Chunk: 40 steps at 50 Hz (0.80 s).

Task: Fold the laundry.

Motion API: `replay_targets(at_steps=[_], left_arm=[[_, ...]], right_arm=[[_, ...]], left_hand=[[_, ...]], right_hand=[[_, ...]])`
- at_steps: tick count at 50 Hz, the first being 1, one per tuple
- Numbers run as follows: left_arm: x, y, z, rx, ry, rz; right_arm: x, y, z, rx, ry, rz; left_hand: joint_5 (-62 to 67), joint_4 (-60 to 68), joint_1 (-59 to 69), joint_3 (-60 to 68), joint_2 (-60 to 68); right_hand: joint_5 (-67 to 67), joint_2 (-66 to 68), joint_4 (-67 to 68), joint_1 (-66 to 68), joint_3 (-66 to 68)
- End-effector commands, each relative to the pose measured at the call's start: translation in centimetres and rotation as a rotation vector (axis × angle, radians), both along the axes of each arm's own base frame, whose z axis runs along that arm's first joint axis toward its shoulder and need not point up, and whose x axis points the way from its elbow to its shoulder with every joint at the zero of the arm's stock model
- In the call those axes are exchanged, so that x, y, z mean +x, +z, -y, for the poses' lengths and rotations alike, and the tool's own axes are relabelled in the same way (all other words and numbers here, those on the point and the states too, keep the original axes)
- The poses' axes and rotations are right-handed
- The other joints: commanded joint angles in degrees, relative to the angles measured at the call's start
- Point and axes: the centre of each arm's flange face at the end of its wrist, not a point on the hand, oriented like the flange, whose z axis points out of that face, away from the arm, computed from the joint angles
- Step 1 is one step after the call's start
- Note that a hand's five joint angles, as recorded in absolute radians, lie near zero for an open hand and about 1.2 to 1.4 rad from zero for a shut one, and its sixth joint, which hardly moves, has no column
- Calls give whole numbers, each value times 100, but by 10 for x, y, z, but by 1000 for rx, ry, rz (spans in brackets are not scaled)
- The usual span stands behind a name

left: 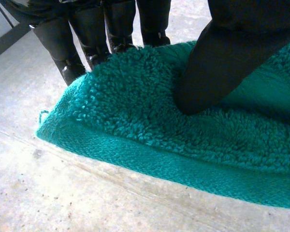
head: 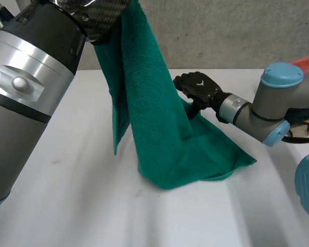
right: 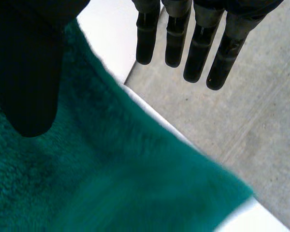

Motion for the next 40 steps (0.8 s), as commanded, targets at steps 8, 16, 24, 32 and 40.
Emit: replay_targets(at_steps=[8,16,24,32,40], left_arm=[[-2,-5,2,9,-2,5],[-6,-20,16,49,12,34],[8,-70,100,166,167,105],[13,-28,195,-5,283,5],[14,30,195,-208,279,-108]], right_arm=[[2,-28,2,35,2,-11],[-21,-3,43,-148,-362,1],[-40,44,46,-370,-439,-86],[-53,159,57,-702,-684,163],[-62,238,16,-817,-700,261]], left_hand=[[1394,1104,1469,1164,1133],[1394,1104,1469,1164,1133],[1394,1104,1469,1164,1133],[1394,1104,1469,1164,1133],[1394,1104,1469,1164,1133]], right_hand=[[5618,5489,5541,5798,5529],[5618,5489,5541,5798,5529],[5618,5489,5541,5798,5529],[5618,5489,5541,5798,5529],[5618,5489,5541,5798,5529]])
